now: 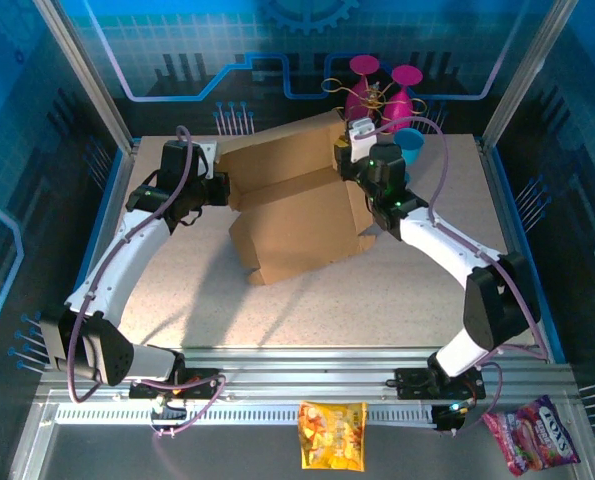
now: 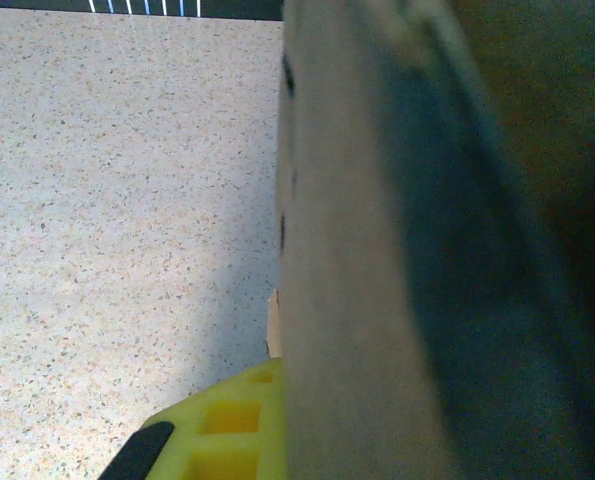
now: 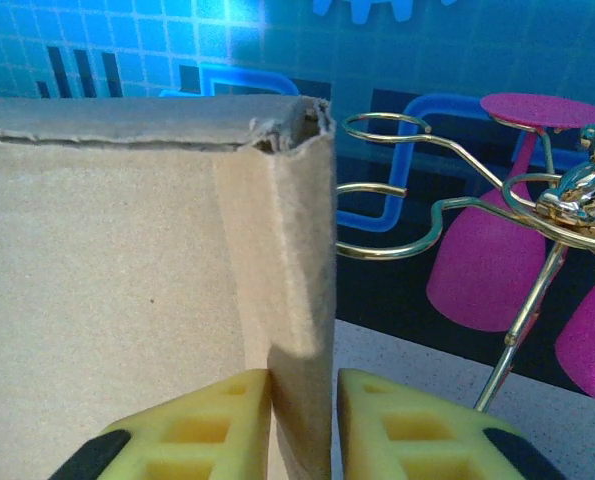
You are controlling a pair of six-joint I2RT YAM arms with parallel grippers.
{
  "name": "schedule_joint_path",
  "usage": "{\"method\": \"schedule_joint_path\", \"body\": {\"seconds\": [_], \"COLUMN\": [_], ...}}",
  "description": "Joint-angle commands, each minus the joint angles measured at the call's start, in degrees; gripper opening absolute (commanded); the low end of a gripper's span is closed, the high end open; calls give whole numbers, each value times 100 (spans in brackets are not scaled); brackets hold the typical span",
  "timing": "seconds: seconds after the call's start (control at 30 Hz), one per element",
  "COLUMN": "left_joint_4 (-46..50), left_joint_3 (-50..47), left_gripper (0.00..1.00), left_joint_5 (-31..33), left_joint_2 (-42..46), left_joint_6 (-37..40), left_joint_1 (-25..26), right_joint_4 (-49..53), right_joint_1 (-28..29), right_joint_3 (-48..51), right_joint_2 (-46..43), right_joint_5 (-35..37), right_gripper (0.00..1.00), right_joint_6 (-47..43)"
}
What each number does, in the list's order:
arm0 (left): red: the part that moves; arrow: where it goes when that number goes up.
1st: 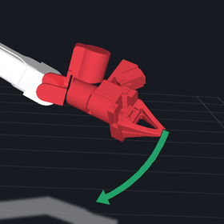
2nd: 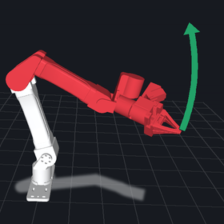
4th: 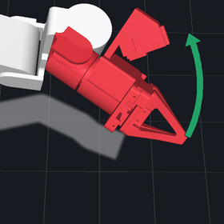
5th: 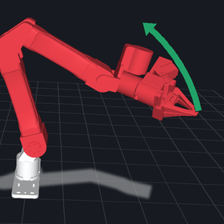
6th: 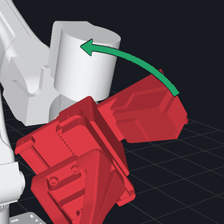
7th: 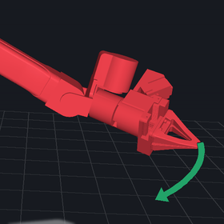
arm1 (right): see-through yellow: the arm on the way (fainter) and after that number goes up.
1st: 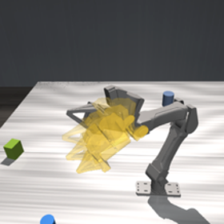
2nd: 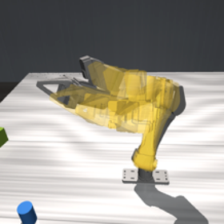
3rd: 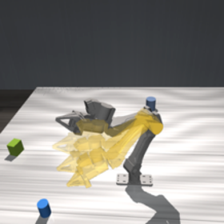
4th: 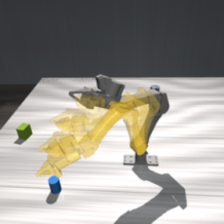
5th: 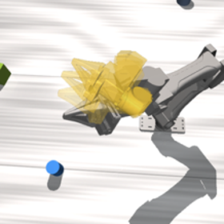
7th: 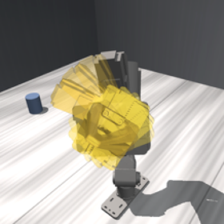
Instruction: Fold the paper box
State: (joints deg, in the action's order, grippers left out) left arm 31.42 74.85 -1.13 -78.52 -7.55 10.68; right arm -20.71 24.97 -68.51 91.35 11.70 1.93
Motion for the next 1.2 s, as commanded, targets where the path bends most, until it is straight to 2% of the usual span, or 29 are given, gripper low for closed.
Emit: {"method": "schedule_joint_path", "body": {"seconds": [0.0,0.27,0.57,0.93,1.17], "left_joint_4": [22,31,13,32,40], "left_joint_3": [200,218,259,293,319], "left_gripper": [0,0,0,0,0], "left_joint_5": [-223,-215,-266,-265,-254], "left_joint_2": [39,4,-53,-60,-76], "left_joint_6": [66,101,109,111,118], "left_joint_1": [42,31,23,22,22], "right_joint_4": [-239,-250,-164,1,76], "right_joint_1": [-98,-243,-344,-355,-382], "right_joint_3": [-241,-255,-310,-693,-688], "right_joint_2": [92,73,91,405,370], "right_joint_5": [210,273,27,-184,-334], "right_gripper": [29,36,41,43,50], "right_joint_6": [-30,-4,83,138,181]}}
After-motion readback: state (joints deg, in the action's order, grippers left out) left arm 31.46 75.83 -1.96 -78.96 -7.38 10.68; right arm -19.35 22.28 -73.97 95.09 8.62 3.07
